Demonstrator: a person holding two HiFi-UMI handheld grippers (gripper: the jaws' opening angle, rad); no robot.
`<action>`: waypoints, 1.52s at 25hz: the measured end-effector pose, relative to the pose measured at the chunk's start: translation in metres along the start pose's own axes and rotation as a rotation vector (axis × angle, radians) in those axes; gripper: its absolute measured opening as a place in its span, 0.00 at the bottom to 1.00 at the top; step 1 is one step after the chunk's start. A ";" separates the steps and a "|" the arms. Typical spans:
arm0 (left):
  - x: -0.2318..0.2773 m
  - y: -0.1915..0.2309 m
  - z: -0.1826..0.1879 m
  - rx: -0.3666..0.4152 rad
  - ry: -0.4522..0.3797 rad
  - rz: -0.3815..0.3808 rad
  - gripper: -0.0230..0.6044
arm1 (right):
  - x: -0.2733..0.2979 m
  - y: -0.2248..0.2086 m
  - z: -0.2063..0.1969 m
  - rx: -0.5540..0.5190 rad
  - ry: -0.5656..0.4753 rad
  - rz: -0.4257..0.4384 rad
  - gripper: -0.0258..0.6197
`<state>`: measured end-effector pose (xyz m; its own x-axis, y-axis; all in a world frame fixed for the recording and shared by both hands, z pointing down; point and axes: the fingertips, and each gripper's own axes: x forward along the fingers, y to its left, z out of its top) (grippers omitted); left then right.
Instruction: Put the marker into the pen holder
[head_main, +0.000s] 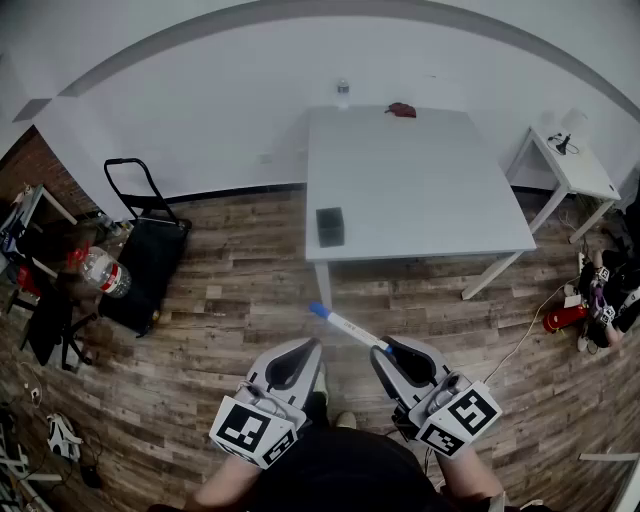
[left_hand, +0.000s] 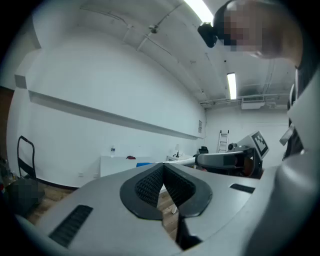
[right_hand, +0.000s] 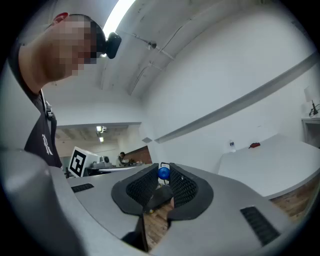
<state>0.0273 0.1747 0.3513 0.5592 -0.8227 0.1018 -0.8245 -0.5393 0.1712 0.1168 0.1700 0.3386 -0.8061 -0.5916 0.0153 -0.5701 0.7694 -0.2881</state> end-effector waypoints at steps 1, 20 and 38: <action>0.003 0.003 0.000 0.000 0.002 0.000 0.05 | 0.003 -0.002 0.001 0.001 0.001 -0.003 0.15; 0.105 0.110 0.020 0.006 0.036 -0.079 0.05 | 0.111 -0.093 0.016 0.024 0.042 -0.121 0.15; 0.164 0.193 0.021 -0.026 0.062 -0.176 0.05 | 0.190 -0.170 -0.005 0.000 0.155 -0.299 0.15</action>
<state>-0.0422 -0.0680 0.3801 0.6995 -0.7031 0.1280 -0.7115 -0.6684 0.2170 0.0598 -0.0715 0.3948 -0.6178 -0.7472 0.2450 -0.7849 0.5672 -0.2493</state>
